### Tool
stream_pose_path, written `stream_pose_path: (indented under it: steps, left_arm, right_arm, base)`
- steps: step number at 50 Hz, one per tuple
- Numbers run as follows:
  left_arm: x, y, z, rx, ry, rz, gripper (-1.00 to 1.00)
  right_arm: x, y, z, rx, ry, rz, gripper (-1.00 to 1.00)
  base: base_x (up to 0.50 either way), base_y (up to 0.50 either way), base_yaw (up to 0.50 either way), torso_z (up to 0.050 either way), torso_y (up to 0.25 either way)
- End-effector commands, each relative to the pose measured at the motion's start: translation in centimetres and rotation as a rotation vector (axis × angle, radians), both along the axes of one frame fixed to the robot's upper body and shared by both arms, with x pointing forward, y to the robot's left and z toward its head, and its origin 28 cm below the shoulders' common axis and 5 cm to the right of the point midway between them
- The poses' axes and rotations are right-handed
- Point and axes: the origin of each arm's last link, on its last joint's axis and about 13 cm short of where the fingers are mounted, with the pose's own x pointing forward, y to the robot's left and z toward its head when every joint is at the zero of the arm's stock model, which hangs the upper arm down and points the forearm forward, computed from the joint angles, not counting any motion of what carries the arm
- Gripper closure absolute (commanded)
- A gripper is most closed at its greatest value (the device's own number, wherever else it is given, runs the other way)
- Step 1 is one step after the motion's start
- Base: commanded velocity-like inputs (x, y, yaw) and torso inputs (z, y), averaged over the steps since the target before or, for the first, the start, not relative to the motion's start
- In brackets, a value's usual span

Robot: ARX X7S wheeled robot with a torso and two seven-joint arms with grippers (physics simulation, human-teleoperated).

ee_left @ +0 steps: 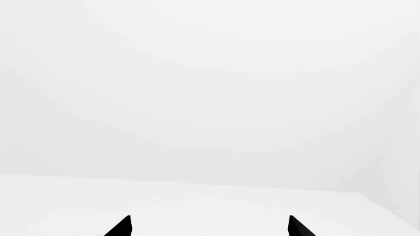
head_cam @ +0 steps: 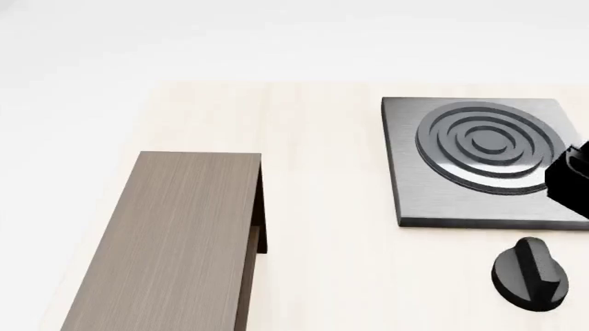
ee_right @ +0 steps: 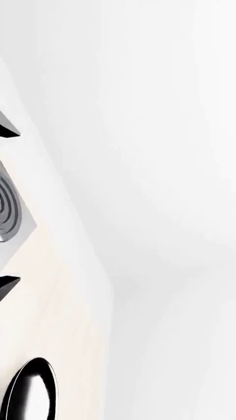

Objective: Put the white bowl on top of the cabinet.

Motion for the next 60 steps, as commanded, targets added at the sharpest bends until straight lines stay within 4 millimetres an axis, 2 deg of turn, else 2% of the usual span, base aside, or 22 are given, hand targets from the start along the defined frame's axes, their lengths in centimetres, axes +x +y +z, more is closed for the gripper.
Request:
stream_pose_path:
  steps: [1, 12, 22, 33, 41, 51, 60]
  left_arm:
    - [0.1, -0.6, -0.5, 0.038, 0.033, -0.057, -1.00]
    - [0.1, -0.6, -0.5, 0.038, 0.036, -0.058, -1.00]
    - [0.1, -0.6, -0.5, 0.038, 0.035, -0.056, -1.00]
    - [0.1, -0.6, -0.6, 0.037, 0.038, -0.057, -1.00]
    - [0.0, -0.5, -0.6, 0.036, 0.038, -0.054, -1.00]
    - [0.1, -0.5, -0.6, 0.035, 0.038, -0.054, -1.00]
    - [0.1, -0.6, -0.7, 0.034, 0.039, -0.056, -1.00]
  right_arm:
    - [0.9, -2.1, 1.7, 0.086, 0.010, -0.065, -1.00]
    - [2.1, -3.7, 0.6, 0.104, 0.097, -0.133, -1.00]
    - [3.2, -5.5, 1.2, 0.086, 0.163, -0.226, -1.00]
    - [3.5, -7.5, 0.7, 0.100, 0.229, -0.328, -1.00]
    - [2.1, -10.0, 1.5, 0.127, 0.245, -0.486, -1.00]
    - [0.3, -12.4, 0.1, 0.194, 0.275, -0.592, -1.00]
    - [-1.3, -13.6, -0.5, 0.230, 0.273, -0.661, -1.00]
  base:
    - [0.00, 0.00, 0.00, 0.000, 0.000]
    - [0.00, 0.00, 0.00, 0.000, 0.000]
    - [0.00, 0.00, 0.00, 0.000, 0.000]
    - [0.00, 0.00, 0.00, 0.000, 0.000]
    - [0.00, 0.00, 0.00, 0.000, 0.000]
    - [0.00, 0.00, 0.00, 0.000, 0.000]
    - [0.00, 0.00, 0.00, 0.000, 0.000]
